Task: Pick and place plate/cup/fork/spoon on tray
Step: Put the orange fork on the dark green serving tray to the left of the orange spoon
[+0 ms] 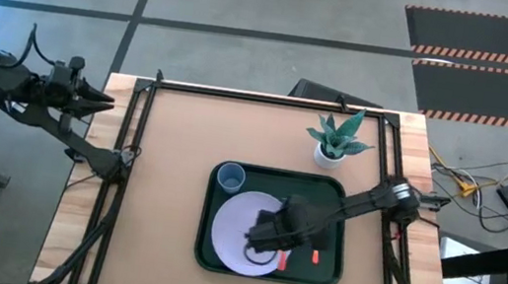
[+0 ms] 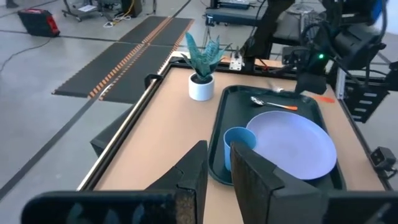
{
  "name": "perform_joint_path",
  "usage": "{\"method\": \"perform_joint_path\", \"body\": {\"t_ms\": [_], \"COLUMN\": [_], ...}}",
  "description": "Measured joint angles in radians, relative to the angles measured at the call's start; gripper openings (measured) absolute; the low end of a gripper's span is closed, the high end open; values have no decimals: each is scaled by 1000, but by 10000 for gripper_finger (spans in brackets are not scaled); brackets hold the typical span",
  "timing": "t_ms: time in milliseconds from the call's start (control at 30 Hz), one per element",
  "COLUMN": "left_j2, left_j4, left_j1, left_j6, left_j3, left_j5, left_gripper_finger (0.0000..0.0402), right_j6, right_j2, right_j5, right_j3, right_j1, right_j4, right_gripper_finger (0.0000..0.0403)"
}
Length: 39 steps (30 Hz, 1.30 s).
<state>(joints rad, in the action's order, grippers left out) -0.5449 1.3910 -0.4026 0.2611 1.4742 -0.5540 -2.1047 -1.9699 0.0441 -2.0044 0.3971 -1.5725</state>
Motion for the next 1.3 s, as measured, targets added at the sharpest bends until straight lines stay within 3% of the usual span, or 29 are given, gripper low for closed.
{"method": "perform_joint_path", "body": {"t_ms": [233,500,967,1300], "left_j2": [-2,-2,-2,-2], "left_j4": [-1,-3,-4,-4], "left_j1": [0,1,1,1], "left_j6": [23,21,21,23], "left_j3": [-7,-9,-15,-22], "left_j5": [-32,-63,-65,-105], "left_gripper_finger": [51,51,51,51], "right_j6": [-177,-145,-119,-75], "right_j2": [187,260,337,393], "right_j5": [0,9,17,44], "right_j3": [229,368,767,923], "right_j1": [73,88,89,89], "right_j4": [-1,31,502,683], "right_gripper_finger": [9,8,8,8]}}
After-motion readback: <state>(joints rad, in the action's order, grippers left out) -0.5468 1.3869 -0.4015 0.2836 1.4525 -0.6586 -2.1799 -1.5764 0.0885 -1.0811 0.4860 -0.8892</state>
